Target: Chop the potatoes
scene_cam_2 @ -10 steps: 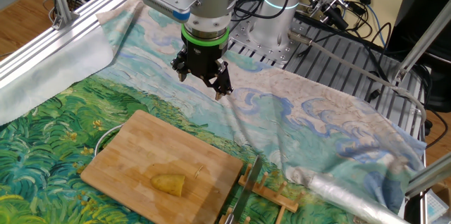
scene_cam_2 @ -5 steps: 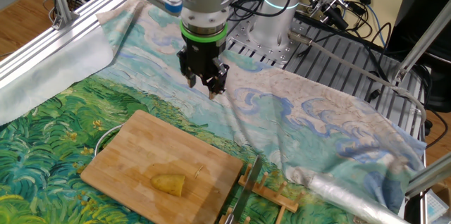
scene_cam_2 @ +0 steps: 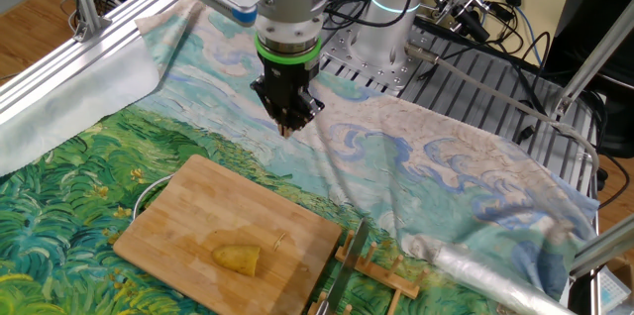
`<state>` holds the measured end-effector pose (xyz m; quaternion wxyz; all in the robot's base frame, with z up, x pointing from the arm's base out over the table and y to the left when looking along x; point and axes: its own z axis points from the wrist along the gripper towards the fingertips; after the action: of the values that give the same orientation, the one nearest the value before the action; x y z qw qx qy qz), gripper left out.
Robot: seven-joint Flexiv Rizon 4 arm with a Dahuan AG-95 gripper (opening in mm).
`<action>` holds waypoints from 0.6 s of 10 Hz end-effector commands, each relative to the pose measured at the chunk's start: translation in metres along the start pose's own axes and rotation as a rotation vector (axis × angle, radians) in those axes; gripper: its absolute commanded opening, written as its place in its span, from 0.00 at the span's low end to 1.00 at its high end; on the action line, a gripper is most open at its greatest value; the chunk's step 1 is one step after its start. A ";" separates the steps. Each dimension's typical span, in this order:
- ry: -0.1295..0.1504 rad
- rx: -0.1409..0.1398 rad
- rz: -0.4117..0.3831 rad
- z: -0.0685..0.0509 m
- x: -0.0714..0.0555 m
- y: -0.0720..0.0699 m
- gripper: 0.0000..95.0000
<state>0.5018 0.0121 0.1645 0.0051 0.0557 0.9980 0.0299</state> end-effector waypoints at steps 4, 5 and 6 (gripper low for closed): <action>0.001 0.002 0.007 0.015 -0.025 0.028 0.00; 0.001 0.003 0.008 0.017 -0.032 0.035 0.00; 0.001 0.005 0.008 0.020 -0.043 0.045 0.00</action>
<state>0.5505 0.0527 0.1468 0.0045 0.0600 0.9978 0.0273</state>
